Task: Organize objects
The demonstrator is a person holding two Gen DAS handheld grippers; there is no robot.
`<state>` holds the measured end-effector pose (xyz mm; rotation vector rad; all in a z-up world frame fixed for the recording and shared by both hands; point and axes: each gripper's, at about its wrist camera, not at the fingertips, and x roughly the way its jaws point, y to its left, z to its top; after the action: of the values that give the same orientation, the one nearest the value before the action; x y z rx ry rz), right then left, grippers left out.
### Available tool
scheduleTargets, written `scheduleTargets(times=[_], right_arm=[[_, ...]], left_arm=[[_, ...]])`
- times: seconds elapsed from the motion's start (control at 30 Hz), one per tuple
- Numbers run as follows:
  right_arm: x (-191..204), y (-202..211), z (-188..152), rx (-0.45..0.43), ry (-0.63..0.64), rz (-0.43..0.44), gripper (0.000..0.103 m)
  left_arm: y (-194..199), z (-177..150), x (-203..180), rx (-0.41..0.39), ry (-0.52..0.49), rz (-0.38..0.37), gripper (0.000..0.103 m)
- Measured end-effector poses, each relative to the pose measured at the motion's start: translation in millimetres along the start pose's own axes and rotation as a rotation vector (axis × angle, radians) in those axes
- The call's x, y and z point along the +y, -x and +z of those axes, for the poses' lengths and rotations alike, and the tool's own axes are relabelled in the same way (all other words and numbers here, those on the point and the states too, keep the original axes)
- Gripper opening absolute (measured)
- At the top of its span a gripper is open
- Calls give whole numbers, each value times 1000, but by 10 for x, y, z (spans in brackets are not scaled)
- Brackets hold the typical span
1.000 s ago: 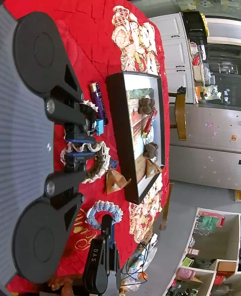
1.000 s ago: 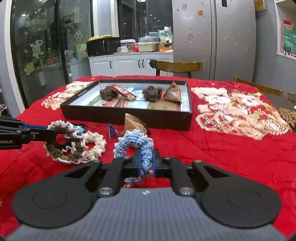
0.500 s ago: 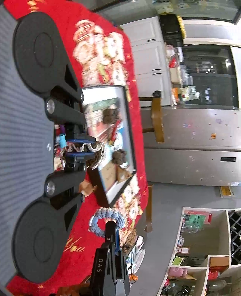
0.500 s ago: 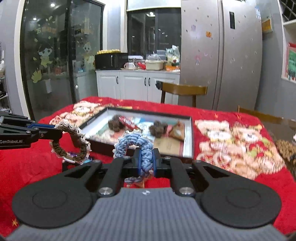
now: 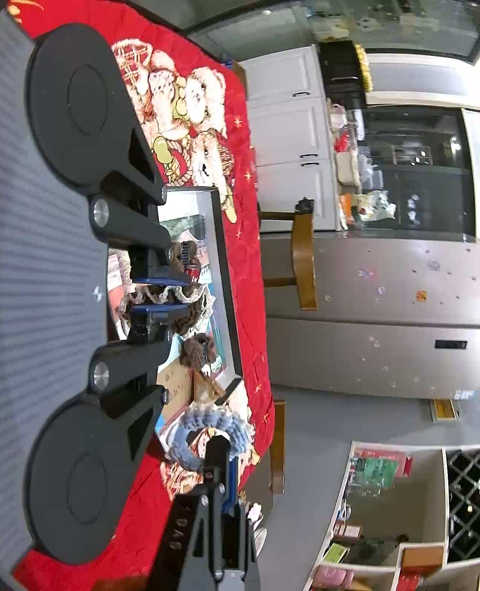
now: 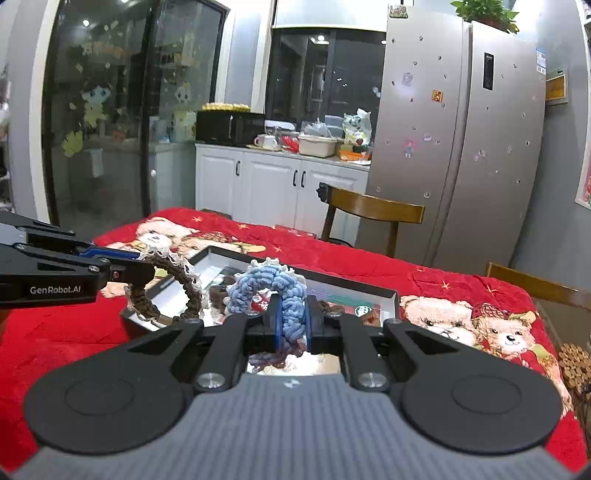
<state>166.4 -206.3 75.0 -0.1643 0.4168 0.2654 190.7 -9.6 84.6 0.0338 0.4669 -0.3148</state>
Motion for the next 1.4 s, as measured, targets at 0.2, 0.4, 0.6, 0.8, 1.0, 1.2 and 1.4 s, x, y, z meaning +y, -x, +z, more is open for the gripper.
scheduleTargets(times=[0.2, 0.4, 0.6, 0.8, 1.0, 1.2, 1.4], right_arm=[[-13, -425, -47, 56, -31, 14, 14], [-62, -783, -127, 108, -68, 18, 14], [-141, -1044, -217, 147, -122, 27, 14], [-158, -1200, -298, 178, -136, 32, 14], [-211, -1291, -365, 197, -158, 31, 14], [-227, -1345, -390, 208, -172, 40, 15], [-220, -1394, -403, 221, -181, 47, 15]], left_arm=[[-377, 18, 160, 40, 67, -11, 13], [-684, -36, 324, 82, 117, -4, 13], [-894, -107, 337, 117, 96, 41, 13], [-1034, -165, 358, 134, 86, 66, 13], [-1145, -225, 421, 162, 96, 79, 13], [-1228, -284, 454, 180, 95, 96, 13], [-1281, -324, 473, 195, 93, 102, 13]])
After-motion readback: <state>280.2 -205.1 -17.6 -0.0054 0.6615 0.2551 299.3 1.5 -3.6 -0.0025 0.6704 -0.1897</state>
